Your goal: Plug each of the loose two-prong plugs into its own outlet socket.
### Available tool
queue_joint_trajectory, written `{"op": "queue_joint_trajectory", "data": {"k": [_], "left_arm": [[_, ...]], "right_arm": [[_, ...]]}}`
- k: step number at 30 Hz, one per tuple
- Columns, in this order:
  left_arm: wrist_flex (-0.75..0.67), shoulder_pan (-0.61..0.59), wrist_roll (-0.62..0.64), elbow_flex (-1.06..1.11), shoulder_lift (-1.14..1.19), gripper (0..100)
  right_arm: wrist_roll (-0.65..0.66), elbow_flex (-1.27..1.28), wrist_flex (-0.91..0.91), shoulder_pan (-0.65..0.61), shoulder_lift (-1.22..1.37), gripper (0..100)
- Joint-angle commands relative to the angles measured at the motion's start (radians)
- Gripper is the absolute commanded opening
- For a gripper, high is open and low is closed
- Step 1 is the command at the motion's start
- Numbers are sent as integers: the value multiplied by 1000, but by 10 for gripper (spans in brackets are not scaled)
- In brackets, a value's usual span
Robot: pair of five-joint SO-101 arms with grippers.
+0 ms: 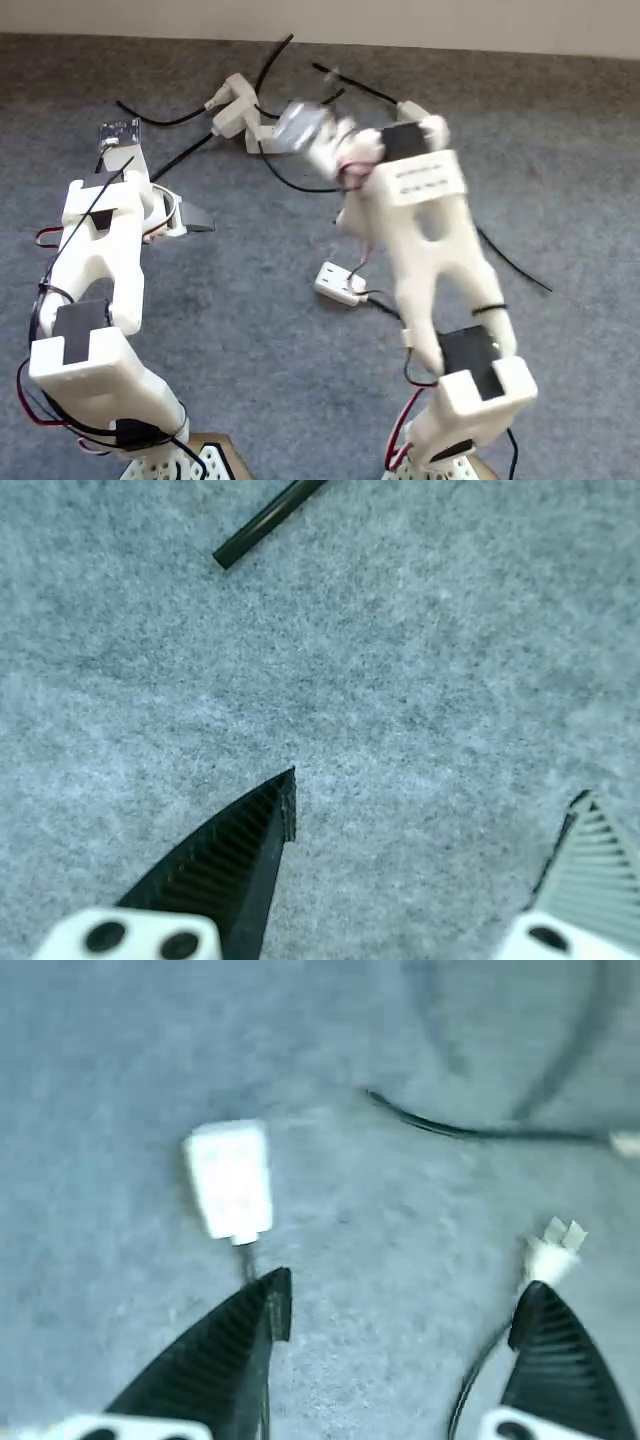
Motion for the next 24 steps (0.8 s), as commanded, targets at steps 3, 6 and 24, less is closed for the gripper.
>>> {"op": "queue_joint_trajectory", "data": {"k": [3,6,24], "left_arm": [[-9,19,3,-2,-47,397],[-11,22,3,-2,-47,397],[-12,24,3,-2,-45,397]], "right_arm": [[-411,-180,-36,219,5,329],[-677,-200,-99,325,84,329],[-1593,-202,-553,449,498,329]]}}
